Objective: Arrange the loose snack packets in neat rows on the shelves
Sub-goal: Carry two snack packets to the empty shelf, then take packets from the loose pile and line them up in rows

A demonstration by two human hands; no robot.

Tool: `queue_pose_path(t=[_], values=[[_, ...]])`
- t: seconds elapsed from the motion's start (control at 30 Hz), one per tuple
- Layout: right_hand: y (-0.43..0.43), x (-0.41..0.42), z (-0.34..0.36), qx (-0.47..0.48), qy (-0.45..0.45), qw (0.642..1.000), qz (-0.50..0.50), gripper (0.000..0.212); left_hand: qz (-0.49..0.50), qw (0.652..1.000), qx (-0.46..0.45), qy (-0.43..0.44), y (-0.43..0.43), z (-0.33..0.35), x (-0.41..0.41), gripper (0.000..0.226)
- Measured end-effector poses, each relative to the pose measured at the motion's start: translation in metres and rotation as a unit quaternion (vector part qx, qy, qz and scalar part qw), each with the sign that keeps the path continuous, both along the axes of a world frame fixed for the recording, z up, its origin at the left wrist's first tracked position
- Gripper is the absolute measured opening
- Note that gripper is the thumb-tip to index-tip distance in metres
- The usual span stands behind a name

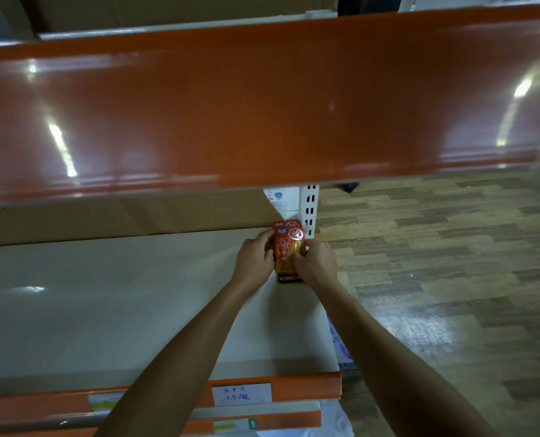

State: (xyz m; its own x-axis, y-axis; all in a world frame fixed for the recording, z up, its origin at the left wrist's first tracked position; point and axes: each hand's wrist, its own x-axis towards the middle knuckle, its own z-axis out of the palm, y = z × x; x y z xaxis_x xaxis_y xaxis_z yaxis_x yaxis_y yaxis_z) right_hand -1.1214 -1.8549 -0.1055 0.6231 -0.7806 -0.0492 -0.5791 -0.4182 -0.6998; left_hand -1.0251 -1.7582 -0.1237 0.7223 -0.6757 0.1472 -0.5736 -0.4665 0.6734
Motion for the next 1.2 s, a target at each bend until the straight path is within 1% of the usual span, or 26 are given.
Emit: queue_pose_path(t=[0.23,0.37,0.53,0.6,0.7,0.73,0.83,1.0,1.07,1.2], values=[[0.002,-0.001,0.001,-0.005,-0.011,1.000,0.004,0.023,0.010,1.000,-0.010,-0.003,-0.001,-0.002,-0.001,0.040],[0.002,-0.003,0.003,0.005,-0.013,1.000,0.015,0.023,0.014,0.999,-0.025,0.016,0.000,-0.002,-0.003,0.050],[0.001,-0.006,0.003,0.023,-0.021,0.999,0.024,0.024,0.020,0.998,-0.044,0.034,0.002,-0.002,-0.005,0.048],[0.001,-0.008,0.003,0.026,-0.030,0.999,0.015,0.029,0.027,0.998,-0.050,0.029,0.002,-0.001,-0.006,0.043],[0.004,-0.012,0.006,0.005,-0.046,0.999,-0.005,0.041,0.045,0.996,-0.069,0.015,0.003,0.002,-0.008,0.036],[0.005,-0.013,0.007,-0.003,-0.056,0.998,-0.008,0.042,0.054,0.996,-0.067,0.007,0.003,0.003,-0.008,0.036],[0.014,-0.014,0.013,-0.048,-0.078,0.996,0.006,0.035,0.069,0.996,-0.034,-0.038,0.009,0.005,-0.009,0.039],[0.043,-0.005,0.020,-0.121,-0.093,0.986,0.072,0.026,0.066,0.990,0.034,-0.119,0.035,0.009,-0.008,0.039],[0.058,0.002,0.019,-0.125,-0.090,0.983,0.102,0.027,0.075,0.987,0.044,-0.136,0.051,0.012,-0.006,0.039],[0.095,0.015,0.016,-0.098,-0.068,0.979,0.163,0.038,0.096,0.982,0.074,-0.146,0.097,0.017,0.004,0.039]])
